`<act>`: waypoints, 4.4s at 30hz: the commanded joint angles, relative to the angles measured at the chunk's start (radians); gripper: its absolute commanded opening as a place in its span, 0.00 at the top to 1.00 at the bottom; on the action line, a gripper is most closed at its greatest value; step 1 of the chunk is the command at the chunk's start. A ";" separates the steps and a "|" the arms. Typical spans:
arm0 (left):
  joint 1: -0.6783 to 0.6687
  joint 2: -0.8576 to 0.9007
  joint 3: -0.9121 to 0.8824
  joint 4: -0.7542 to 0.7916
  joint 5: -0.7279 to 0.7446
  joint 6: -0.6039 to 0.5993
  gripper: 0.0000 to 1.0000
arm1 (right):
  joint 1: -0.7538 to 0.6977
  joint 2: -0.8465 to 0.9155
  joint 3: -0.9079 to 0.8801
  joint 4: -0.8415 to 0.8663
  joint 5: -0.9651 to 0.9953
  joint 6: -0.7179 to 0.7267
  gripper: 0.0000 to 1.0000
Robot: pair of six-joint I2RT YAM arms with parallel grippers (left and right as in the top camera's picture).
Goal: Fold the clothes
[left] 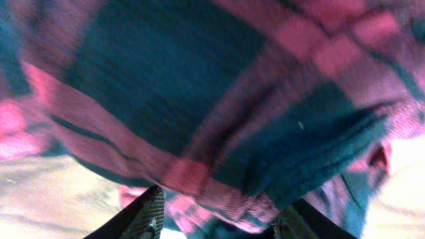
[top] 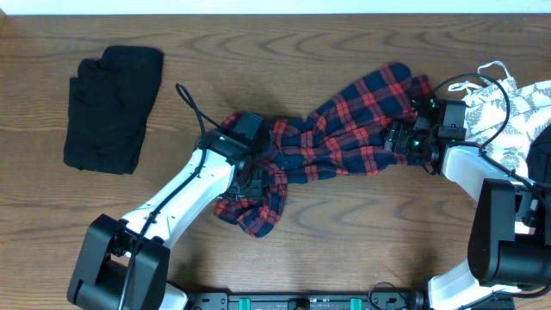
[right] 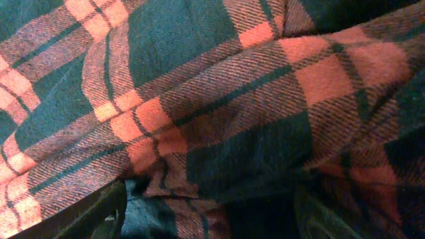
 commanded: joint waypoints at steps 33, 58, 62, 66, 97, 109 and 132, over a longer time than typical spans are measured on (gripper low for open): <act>-0.048 -0.016 0.053 0.055 -0.109 0.016 0.94 | 0.005 0.074 -0.051 -0.046 0.010 0.029 0.87; -0.002 -0.275 0.217 0.182 -0.220 0.150 0.94 | 0.004 -0.495 -0.051 -0.212 0.082 -0.009 0.91; 0.000 -0.275 0.217 0.182 -0.221 0.153 0.94 | 0.004 -0.481 -0.051 -0.240 0.082 -0.043 0.58; 0.009 -0.275 0.217 0.182 -0.222 0.154 0.94 | 0.004 -0.449 -0.051 -0.248 0.093 -0.052 0.38; 0.021 -0.273 0.216 0.150 -0.220 0.153 0.94 | 0.000 -0.173 -0.051 -0.104 0.198 -0.095 0.30; 0.021 -0.273 0.216 0.148 -0.219 0.153 0.94 | 0.000 -0.143 -0.051 -0.009 0.194 -0.095 0.27; 0.021 -0.273 0.216 0.148 -0.219 0.153 0.93 | -0.007 0.057 -0.051 0.123 0.063 -0.082 0.72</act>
